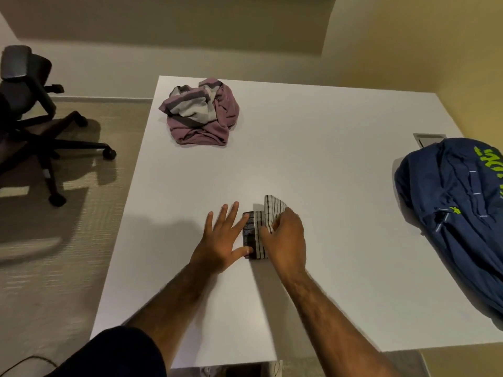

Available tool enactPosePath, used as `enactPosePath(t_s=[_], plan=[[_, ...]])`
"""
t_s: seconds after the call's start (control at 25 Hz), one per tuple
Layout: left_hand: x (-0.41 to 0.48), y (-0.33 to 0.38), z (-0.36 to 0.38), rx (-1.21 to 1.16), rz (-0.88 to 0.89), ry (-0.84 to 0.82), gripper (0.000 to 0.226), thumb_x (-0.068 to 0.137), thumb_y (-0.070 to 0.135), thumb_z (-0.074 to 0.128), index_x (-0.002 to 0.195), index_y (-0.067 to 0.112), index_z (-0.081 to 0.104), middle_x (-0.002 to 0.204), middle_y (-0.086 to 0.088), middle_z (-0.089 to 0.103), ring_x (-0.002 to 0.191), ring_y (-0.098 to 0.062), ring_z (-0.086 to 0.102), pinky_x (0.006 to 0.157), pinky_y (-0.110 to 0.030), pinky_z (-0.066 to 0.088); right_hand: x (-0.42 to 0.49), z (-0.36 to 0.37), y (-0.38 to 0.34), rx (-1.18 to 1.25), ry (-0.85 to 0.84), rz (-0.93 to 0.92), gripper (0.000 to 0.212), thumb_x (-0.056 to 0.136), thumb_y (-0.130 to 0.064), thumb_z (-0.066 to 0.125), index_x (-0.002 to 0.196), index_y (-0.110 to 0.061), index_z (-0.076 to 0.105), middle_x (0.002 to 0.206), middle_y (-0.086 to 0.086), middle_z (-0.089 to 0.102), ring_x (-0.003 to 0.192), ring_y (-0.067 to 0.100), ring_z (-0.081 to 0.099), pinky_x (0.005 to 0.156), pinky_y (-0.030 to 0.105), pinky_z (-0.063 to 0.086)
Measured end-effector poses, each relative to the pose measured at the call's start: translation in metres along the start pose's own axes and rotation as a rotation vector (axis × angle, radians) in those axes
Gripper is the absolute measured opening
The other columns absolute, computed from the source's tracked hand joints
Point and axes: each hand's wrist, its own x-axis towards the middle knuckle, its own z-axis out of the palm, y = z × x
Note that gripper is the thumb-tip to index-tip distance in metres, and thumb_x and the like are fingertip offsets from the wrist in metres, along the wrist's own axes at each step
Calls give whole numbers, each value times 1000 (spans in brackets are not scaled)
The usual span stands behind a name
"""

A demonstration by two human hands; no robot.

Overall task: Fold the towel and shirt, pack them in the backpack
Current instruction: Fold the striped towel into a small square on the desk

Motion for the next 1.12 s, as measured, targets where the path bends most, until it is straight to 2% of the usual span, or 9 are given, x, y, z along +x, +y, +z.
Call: enactPosePath(t_s=[0.08, 0.2, 0.36, 0.52, 0.6, 0.72, 0.8, 0.96, 1.12], plan=[[0, 4, -5, 13, -4, -25, 78, 99, 66, 27, 164, 30, 2, 169, 0, -21, 155, -24, -21, 125, -57, -4, -5, 24, -5, -126, -34, -77, 25, 83, -28, 65, 101, -11, 59, 137, 11, 56, 131, 31, 47, 98, 48, 51], [2, 7, -14, -35, -13, -67, 73, 102, 53, 30, 163, 31, -1, 168, 1, -24, 154, -23, -25, 124, -54, -9, -11, 45, -4, -269, -110, -96, 46, 92, -29, 61, 132, -5, 57, 166, 14, 24, 156, 31, 11, 123, 51, 22], [-1, -1, -11, 9, -43, -32, 69, 99, 56, 2, 164, 32, 2, 169, 2, -19, 155, -22, -20, 126, -54, -4, -16, 53, 4, -291, -97, -143, 47, 101, -40, 47, 133, -7, 58, 167, 11, 20, 157, 28, 6, 125, 51, 12], [6, 10, -19, 12, -162, 192, 56, 108, 34, 36, 161, 24, 23, 171, -6, 1, 158, -27, -1, 127, -53, 9, -11, 45, 11, -191, 96, -249, 53, 107, -37, 25, 132, -10, 63, 163, 7, 33, 155, 22, 19, 126, 45, 11], [16, 29, -25, -94, -81, 218, 54, 108, 31, 30, 161, 21, 24, 171, -5, 5, 158, -24, 0, 128, -49, 7, 0, 42, 17, -221, 90, -283, 53, 107, -34, 21, 146, -14, 50, 167, 5, 24, 156, 21, 13, 127, 43, 7], [20, 50, -21, -88, -60, 84, 66, 103, 46, 1, 163, 19, 8, 171, -3, -5, 158, -25, -8, 128, -49, 1, 14, 39, 30, -337, -98, -356, 56, 108, -37, 13, 161, -19, 20, 171, 0, 3, 157, 16, -7, 127, 46, -1], [18, 48, -9, 43, -78, -11, 68, 104, 50, 4, 162, 16, -9, 169, -8, -16, 156, -31, -15, 126, -54, 2, 20, 38, 42, -451, -203, -405, 58, 109, -41, 10, 163, -21, 5, 170, -2, -8, 155, 15, -18, 126, 50, -3], [16, 39, 5, 171, -57, -27, 81, 85, 52, -39, 156, 15, -28, 166, -11, -28, 154, -36, -22, 122, -60, 1, 24, 48, 61, -595, -235, -437, 63, 108, -50, 9, 162, -22, -7, 169, -3, -18, 153, 15, -25, 124, 55, -4], [17, 34, 14, 261, -68, 1, 81, 92, 60, -22, 158, 13, -23, 167, -14, -25, 154, -39, -18, 122, -61, 4, 23, 60, 69, -598, -178, -427, 66, 108, -54, 13, 161, -23, -11, 168, -3, -20, 153, 16, -25, 124, 54, -6]])
